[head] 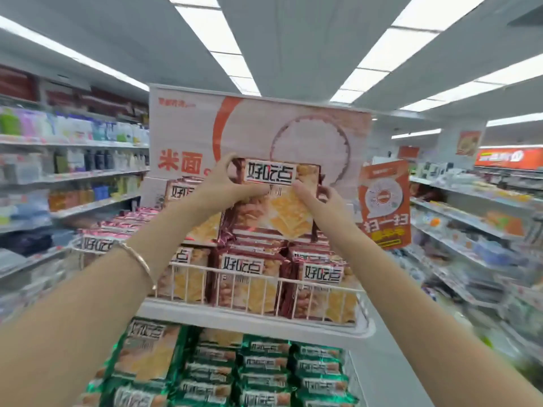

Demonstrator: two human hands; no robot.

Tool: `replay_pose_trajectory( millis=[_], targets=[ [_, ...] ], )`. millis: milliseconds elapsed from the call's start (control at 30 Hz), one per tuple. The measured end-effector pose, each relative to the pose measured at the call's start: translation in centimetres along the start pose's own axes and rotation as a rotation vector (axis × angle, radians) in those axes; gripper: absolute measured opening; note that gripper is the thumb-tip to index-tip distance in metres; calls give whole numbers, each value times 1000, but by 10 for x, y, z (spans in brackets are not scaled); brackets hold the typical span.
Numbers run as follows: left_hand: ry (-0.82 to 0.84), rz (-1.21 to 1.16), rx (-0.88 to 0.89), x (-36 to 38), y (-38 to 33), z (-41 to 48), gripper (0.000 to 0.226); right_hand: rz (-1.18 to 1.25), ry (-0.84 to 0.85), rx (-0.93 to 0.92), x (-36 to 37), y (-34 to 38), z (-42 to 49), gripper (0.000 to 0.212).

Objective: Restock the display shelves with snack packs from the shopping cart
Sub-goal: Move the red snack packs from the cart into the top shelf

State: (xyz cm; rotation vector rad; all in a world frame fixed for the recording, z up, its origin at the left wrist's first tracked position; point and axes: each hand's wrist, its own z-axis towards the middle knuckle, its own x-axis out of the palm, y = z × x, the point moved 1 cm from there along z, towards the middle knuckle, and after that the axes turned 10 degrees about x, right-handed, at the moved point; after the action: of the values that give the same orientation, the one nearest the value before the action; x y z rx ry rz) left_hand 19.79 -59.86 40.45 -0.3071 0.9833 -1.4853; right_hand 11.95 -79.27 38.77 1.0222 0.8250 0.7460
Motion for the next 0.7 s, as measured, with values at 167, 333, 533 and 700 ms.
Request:
replay_pose_trajectory(
  millis=[167, 333, 533, 700],
  targets=[
    [170, 171, 45, 9, 20, 61, 86, -12, 3, 0, -18, -27, 48, 76],
    [312, 404, 105, 11, 37, 119, 70, 34, 63, 52, 3, -43, 96, 95],
    [606, 898, 60, 23, 72, 156, 88, -150, 217, 172, 20, -81, 145, 83],
    [758, 794, 92, 33, 83, 157, 76, -137, 244, 180, 21, -87, 148, 104]
  ],
)
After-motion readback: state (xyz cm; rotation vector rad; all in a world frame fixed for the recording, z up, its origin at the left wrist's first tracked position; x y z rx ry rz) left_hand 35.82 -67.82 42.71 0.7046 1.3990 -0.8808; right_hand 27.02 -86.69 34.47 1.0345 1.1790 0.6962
